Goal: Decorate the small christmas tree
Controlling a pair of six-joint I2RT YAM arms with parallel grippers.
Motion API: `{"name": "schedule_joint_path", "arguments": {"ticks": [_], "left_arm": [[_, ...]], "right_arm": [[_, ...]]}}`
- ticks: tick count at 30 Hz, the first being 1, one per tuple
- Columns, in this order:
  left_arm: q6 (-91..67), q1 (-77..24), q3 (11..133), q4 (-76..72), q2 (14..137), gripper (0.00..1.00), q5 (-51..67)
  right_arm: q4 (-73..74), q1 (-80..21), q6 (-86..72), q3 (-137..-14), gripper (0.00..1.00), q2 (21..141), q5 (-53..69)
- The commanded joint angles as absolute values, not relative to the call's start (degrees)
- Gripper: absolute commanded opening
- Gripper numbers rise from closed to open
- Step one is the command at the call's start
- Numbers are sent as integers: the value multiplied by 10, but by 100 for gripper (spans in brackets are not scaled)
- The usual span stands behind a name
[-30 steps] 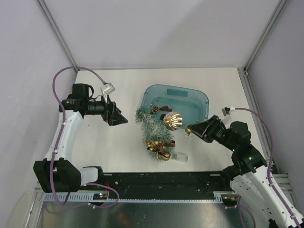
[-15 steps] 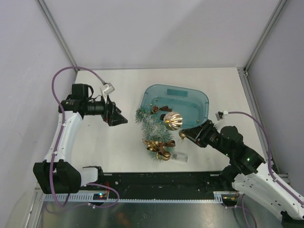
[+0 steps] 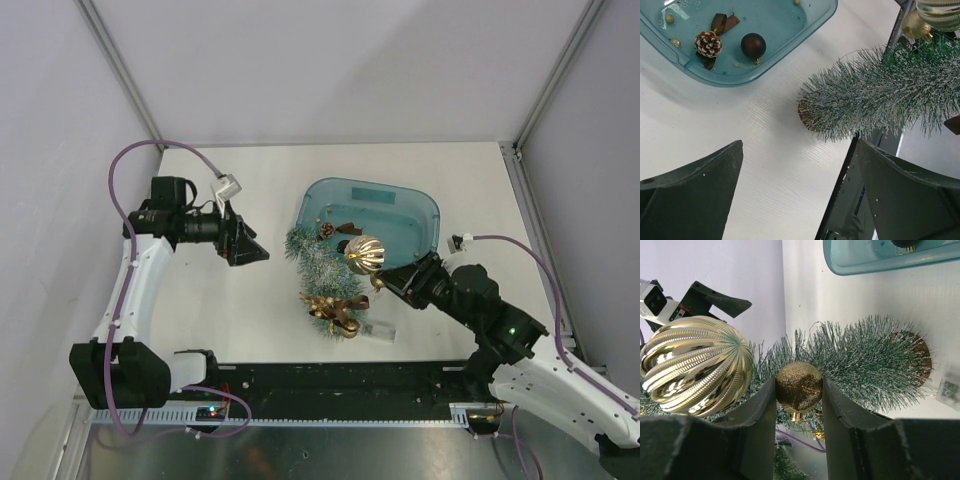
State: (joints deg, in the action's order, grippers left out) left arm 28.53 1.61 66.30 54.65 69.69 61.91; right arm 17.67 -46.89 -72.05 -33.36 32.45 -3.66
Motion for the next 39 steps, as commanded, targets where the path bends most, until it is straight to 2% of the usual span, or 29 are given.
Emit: {"name": "schedule_joint_path", "arguments": {"ticks": [1,26,39], "left_arm": [[295,8,662,547,684,100,638],[297,5,654,547,685,100,630],[297,5,654,547,694,100,623]], "right_arm": [[140,-471,-728,-329,14,328,-54],[80,-430,-711,-318,12,364,-7],[25,-396,-702,-305,12,395,60]]}}
